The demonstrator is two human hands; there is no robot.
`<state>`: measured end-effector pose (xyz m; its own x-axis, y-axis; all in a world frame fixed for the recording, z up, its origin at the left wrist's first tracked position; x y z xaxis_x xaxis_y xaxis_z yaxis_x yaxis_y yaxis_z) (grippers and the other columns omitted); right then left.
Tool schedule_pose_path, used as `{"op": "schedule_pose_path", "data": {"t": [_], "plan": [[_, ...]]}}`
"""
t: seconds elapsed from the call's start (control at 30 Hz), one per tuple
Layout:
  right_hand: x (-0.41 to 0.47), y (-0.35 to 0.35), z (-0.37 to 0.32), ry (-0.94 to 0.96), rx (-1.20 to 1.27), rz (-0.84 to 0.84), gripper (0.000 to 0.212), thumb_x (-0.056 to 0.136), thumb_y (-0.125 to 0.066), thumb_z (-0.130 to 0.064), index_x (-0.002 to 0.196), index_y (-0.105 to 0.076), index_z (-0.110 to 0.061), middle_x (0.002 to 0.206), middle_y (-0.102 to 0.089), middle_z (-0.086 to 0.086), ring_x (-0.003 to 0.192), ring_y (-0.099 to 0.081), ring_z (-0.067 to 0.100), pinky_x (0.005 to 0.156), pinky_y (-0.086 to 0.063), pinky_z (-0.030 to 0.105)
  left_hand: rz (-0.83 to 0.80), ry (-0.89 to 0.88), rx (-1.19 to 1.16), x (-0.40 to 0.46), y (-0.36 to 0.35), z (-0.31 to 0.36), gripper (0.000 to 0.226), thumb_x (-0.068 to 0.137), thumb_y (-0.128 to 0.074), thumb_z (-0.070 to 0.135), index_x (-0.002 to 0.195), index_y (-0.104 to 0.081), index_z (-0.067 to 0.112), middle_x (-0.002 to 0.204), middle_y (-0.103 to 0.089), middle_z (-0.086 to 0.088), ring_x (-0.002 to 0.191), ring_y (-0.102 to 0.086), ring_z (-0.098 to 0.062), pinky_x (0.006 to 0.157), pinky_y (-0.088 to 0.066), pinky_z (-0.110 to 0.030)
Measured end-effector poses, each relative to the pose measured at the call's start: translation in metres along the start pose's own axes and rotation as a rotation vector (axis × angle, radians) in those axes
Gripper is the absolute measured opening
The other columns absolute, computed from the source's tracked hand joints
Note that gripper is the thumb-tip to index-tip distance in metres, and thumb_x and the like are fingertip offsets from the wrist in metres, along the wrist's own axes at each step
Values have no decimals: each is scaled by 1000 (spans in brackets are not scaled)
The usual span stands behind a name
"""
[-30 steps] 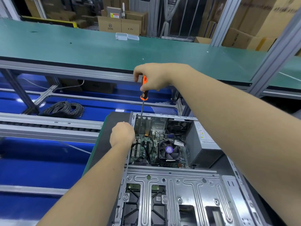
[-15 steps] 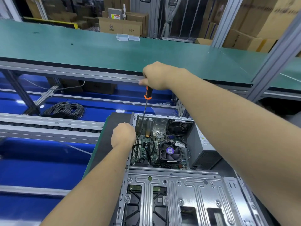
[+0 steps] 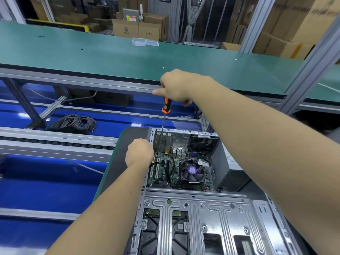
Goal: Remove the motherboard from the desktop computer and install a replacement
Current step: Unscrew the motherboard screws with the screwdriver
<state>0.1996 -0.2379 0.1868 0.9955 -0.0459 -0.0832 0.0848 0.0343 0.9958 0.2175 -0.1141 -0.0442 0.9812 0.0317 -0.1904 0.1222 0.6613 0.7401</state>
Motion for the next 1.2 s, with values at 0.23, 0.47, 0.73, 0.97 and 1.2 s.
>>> {"op": "schedule_pose_path", "data": {"t": [0.23,0.47,0.73,0.97,1.2], "plan": [[-3,-3,2,53,38,-44,30,95,-59,-44,104,-53,-15,92,-57,3,63,-63,23,60,-52,35,20,0,-14,0,0,1,48,109,-25,25,117,-62,-5,115,-66,-24,104,-63,-41,78,-41,-38],[-4,-10,-2,123,174,-53,30,92,-62,-21,119,-50,-18,93,-58,3,72,-62,24,63,-56,38,24,9,-4,2,-1,0,48,108,-26,26,116,-63,-3,113,-67,-23,96,-61,-37,77,-39,-37],[-4,-11,-4,175,217,-10,13,93,-64,-15,103,-55,-16,86,-59,-2,60,-68,19,62,-58,32,27,39,-5,4,-3,-1,45,107,-28,24,117,-62,-4,114,-67,-23,101,-63,-40,76,-39,-38],[-7,-10,9,107,313,50,11,95,-65,-18,98,-58,-10,87,-68,9,61,-72,22,58,-61,32,25,34,-10,3,-2,-1,45,108,-28,25,118,-62,-4,113,-67,-22,91,-59,-36,76,-38,-38],[-12,-1,20,66,384,100,12,94,-68,-18,98,-61,-10,83,-66,4,59,-71,18,54,-60,30,36,4,-5,1,-1,0,44,108,-29,23,117,-62,-5,113,-67,-24,100,-63,-40,76,-40,-38]]}}
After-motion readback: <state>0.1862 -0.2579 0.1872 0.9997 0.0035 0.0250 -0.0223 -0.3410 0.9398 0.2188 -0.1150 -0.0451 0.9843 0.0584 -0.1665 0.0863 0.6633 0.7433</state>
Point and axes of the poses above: each hand's wrist, its own x-axis towards the middle knuckle, its own y-axis out of the back of the hand, z = x × y, the point moved 4 cm from there along x, towards the middle knuckle
